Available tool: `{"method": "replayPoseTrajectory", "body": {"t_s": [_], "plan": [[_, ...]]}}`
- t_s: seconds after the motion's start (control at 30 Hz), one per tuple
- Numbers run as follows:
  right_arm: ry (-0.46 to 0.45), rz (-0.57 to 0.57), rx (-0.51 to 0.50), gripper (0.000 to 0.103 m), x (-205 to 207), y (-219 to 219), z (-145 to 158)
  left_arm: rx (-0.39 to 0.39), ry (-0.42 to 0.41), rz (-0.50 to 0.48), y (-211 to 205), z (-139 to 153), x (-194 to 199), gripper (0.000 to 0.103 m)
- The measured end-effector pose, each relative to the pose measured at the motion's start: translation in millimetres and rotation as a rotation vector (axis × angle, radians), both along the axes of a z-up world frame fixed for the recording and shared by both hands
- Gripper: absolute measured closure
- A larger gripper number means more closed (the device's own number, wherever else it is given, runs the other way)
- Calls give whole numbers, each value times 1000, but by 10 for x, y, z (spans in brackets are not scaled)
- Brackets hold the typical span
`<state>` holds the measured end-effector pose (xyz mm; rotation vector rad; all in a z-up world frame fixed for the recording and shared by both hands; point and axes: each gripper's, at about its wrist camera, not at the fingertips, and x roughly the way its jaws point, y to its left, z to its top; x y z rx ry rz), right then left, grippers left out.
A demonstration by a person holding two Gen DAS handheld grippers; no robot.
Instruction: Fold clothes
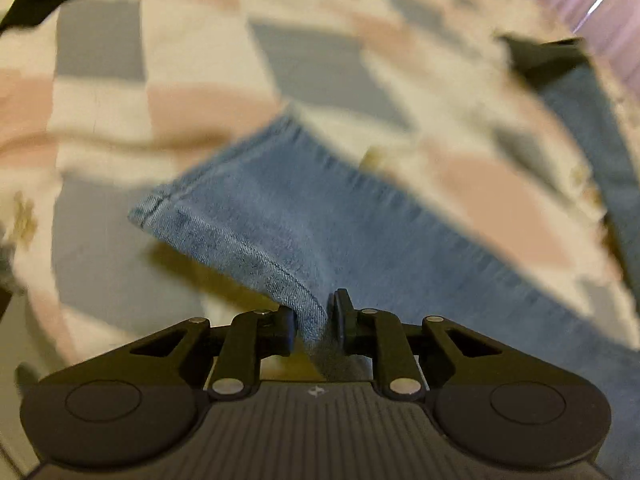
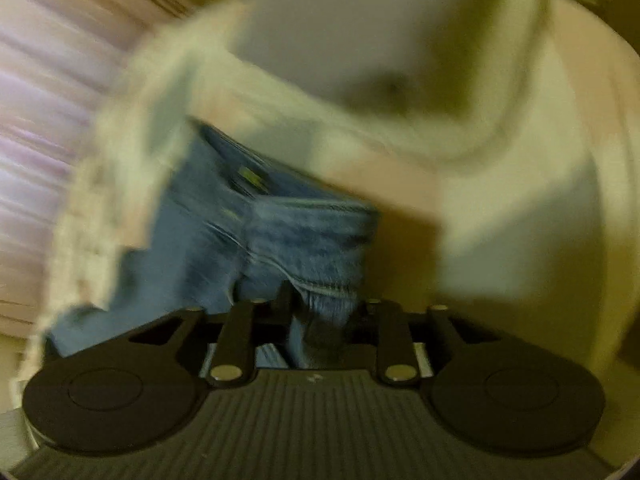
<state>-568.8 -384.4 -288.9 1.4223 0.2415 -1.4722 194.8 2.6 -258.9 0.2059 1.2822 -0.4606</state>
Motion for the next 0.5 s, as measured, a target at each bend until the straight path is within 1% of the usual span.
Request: {"method": "replayPoseTrajectory", "body": {"t_s": [0.03,0.07,0.13,0.17,0.2,0.23,0.27,0.3,0.33,0.4,0.43,0.5], "plan": [[36,-12,26,61,40,38,-18,3,-6,-4,15,54,-3,78],[105,-16,16,59,88,84,53,3,-12,-8,29,127,5,72],[278,-34,-17,59,211,144,249,-3,-23,-11,26,331,60,72],[363,-51,-45,54,286,156,363,-8,-34,-18,9,421,90,74],[448,-67,-73,40,362,169,477,-13,-43,-32,-41,505,139,74],[533,-81,-96,34,450,166,593,-13,-51,-60,-142,583,179,74],[601,-79,-112,31,563,128,696,-9,-61,-95,-259,652,205,73],[596,-54,-144,31,668,97,757,-13,-71,-133,-401,707,214,71],[534,-13,-184,31,764,66,793,-24,-84,-181,-569,741,209,69],[395,77,-227,31,1003,-33,799,-48,-113,-286,-922,772,203,59],[327,128,-227,31,1182,-107,771,-55,-130,-337,-1109,759,210,57],[212,217,-222,31,1549,-220,692,-42,-184,-473,-1562,698,234,55]]}}
